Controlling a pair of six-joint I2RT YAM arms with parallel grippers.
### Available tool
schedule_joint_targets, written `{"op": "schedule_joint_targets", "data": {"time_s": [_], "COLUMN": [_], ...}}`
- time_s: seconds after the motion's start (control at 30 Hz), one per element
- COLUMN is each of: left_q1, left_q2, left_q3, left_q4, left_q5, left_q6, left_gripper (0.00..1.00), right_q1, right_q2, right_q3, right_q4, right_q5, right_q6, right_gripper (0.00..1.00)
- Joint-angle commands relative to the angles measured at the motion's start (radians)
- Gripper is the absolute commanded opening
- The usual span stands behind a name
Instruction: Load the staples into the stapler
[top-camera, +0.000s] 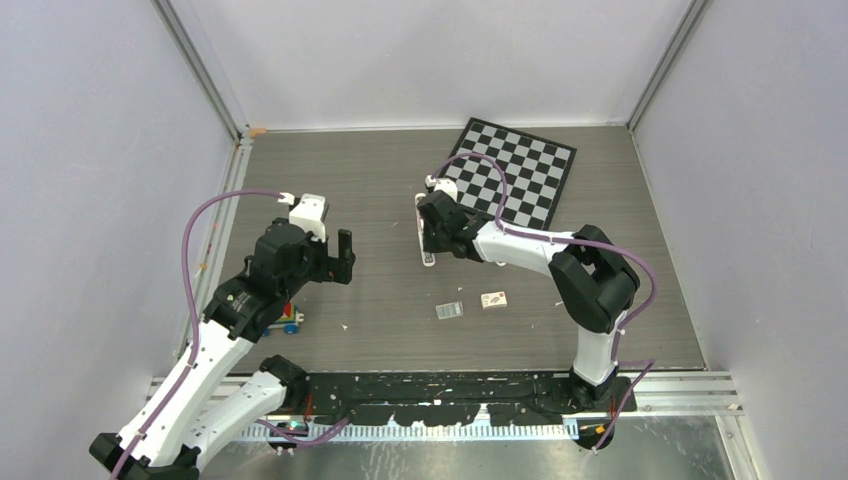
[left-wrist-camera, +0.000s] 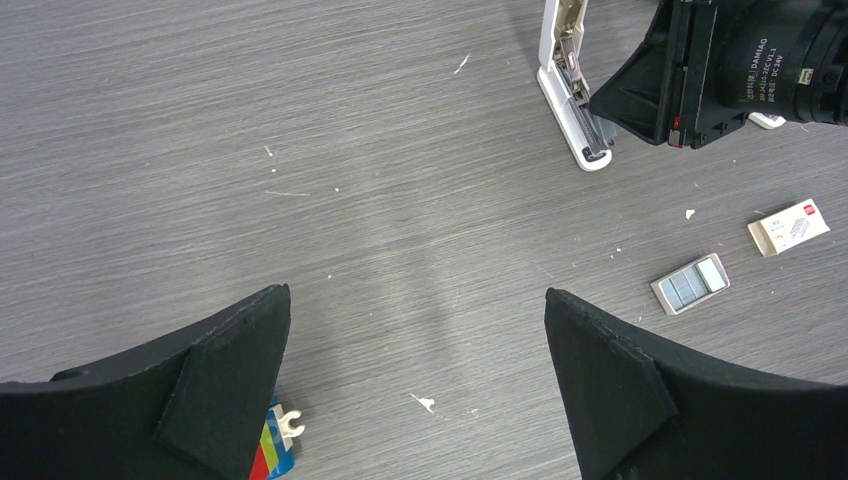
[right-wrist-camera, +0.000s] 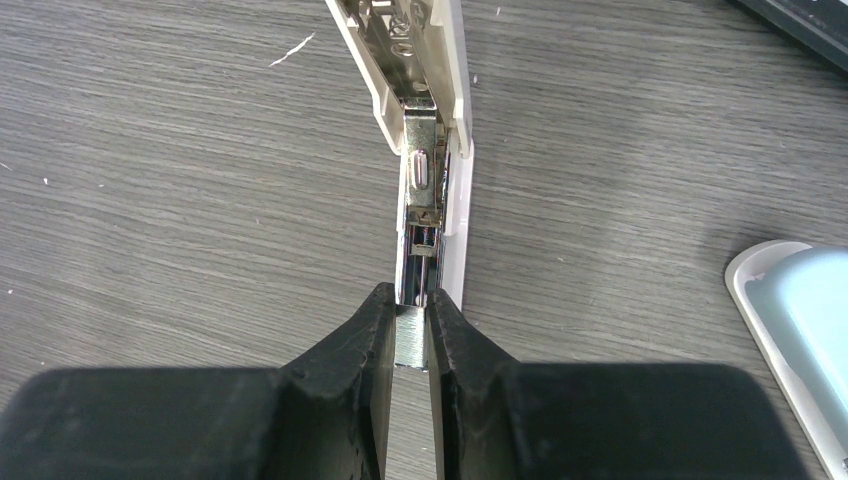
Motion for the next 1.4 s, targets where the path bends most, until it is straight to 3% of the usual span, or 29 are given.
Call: {"op": "schedule_joint_targets", "data": {"time_s": [0.0, 1.1, 1.37], "left_q1": [0.004, 0.004, 0.004], "left_q2": [-0.008, -0.008, -0.006], "left_q3": [-0.002, -0.002, -0.002], "left_q4": [0.017, 0.018, 0.018], "left_q5": [-0.010, -0.010, -0.011], "left_q6": [0.018, 0.020, 0.022], "left_gripper": [1.00, 1.00, 1.00], "right_q1": [0.006, 0.007, 0.008], "right_q2": [0.002, 0.030, 0.025], "right_q3": [0.005, -0.007, -0.008], "right_q4": [0.047, 0.055, 0.055], "right_q5": [0.027, 0.035, 0.039], "right_q6": [-0.010, -0.040, -0.040], "right_gripper": [0.22, 0.22, 0.29]}}
